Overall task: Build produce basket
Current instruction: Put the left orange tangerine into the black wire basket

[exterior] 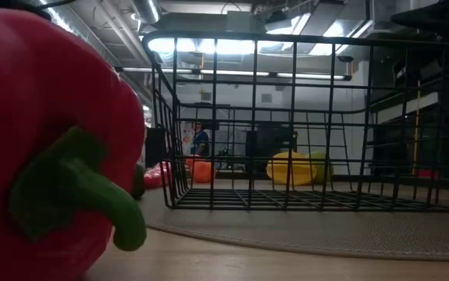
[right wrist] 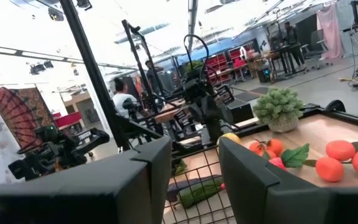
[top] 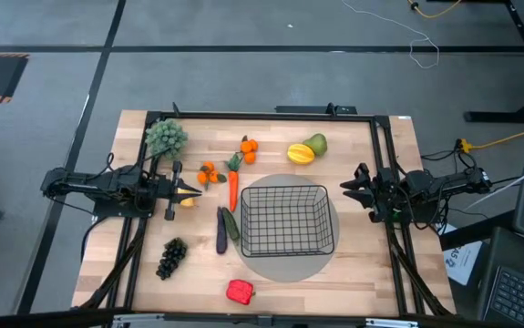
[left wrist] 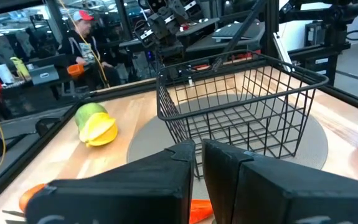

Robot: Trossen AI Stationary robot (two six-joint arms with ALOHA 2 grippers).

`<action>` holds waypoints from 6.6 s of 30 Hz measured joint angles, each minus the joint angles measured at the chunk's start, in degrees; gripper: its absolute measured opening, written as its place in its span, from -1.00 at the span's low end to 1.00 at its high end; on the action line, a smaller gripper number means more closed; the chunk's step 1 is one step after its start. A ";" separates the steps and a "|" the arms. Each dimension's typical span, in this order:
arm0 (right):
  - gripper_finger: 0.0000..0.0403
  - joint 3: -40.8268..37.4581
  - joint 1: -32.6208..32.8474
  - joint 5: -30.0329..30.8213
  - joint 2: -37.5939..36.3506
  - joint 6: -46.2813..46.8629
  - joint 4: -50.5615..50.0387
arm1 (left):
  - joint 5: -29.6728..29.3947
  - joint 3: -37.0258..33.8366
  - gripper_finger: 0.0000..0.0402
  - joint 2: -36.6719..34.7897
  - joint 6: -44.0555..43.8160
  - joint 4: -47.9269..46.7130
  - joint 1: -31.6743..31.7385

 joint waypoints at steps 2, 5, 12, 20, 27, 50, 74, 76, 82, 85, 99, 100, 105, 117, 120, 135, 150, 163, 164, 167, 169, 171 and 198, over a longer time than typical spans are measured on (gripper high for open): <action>-0.35 0.00 0.00 0.01 0.02 -0.04 0.51 | 0.00 -0.01 -0.89 0.00 0.18 0.02 0.00; -0.35 0.01 -0.04 0.84 0.02 -0.19 2.86 | 0.09 -0.01 -0.89 -0.01 -2.44 0.09 -0.01; -0.35 0.01 -0.05 4.60 0.02 -4.00 5.94 | 1.16 -0.01 -0.89 0.00 -21.16 1.14 -0.07; -0.35 -0.01 -0.07 7.62 0.02 -7.46 5.98 | 0.89 -0.01 -0.89 -0.02 -28.23 11.01 -0.07; -0.35 0.00 -0.06 7.64 0.02 -7.94 5.93 | 1.42 -0.01 -0.89 0.11 -31.24 12.79 -0.07; -0.35 -0.01 -0.06 14.43 0.02 -12.51 5.53 | -18.69 -0.01 -0.90 14.13 -42.08 14.17 0.39; -0.35 -0.01 -0.07 14.45 0.02 -13.57 3.37 | -21.25 3.59 -1.00 31.43 -47.36 29.15 -1.20; -0.35 0.00 -0.05 14.45 0.02 -13.65 3.35 | -21.09 5.80 -0.99 34.11 -44.42 30.30 -2.55; -0.35 0.01 -0.06 14.45 0.02 -13.76 3.29 | -21.08 13.94 -1.00 43.30 -31.40 30.48 -5.25; -0.35 0.01 -0.05 14.45 0.02 -13.86 3.27 | -21.44 16.89 -0.98 47.60 -27.48 30.50 -5.58; -0.35 0.00 -0.06 14.45 0.02 -13.61 1.27 | -24.22 19.44 -0.95 54.60 -27.62 31.24 -5.49; -0.35 -0.01 -0.07 14.45 0.01 -13.43 0.82 | -24.22 19.46 -0.93 54.60 -28.46 31.64 -5.49; -0.35 -0.01 -0.07 14.45 0.00 -12.22 0.22 | -24.42 19.49 -0.78 54.60 -28.66 31.64 -5.49; -0.35 -0.01 -0.06 14.45 0.02 -12.20 0.23 | -24.59 20.81 -0.47 54.60 -26.59 33.18 -5.87; -0.35 0.00 -0.07 14.45 0.00 -12.22 0.25 | -24.33 24.20 -0.47 54.60 -20.37 32.14 -6.38; -0.35 0.00 -0.06 14.47 0.01 -12.22 0.27 | -39.45 37.66 -0.47 59.00 -33.77 -11.94 -5.90; -0.35 -0.01 -0.05 14.45 0.00 -12.00 0.27 | -39.41 37.65 -0.47 68.23 -45.02 -25.17 -0.53; -0.35 0.00 -0.07 14.43 0.00 -11.80 0.25 | -35.64 37.63 -0.47 76.66 -44.95 -25.89 1.79; -0.35 0.01 -0.05 14.45 0.00 -11.80 0.23 | -35.43 37.63 -0.47 77.04 -44.98 -25.92 1.79; -0.35 0.01 -0.06 14.43 0.00 -11.80 0.23 | -33.81 37.63 -0.47 77.63 -45.06 -25.90 1.78; -0.35 0.01 -0.05 14.43 0.00 -11.78 0.21 | -32.88 37.62 -0.47 77.76 -45.06 -25.92 1.77; -0.35 -0.01 -0.05 14.43 0.00 -11.78 0.21 | -32.58 37.61 -0.47 77.77 -45.17 -25.92 1.77; -0.35 0.01 -0.06 14.43 0.00 -11.76 0.21 | -32.02 37.61 -0.48 77.77 -45.39 -34.12 1.77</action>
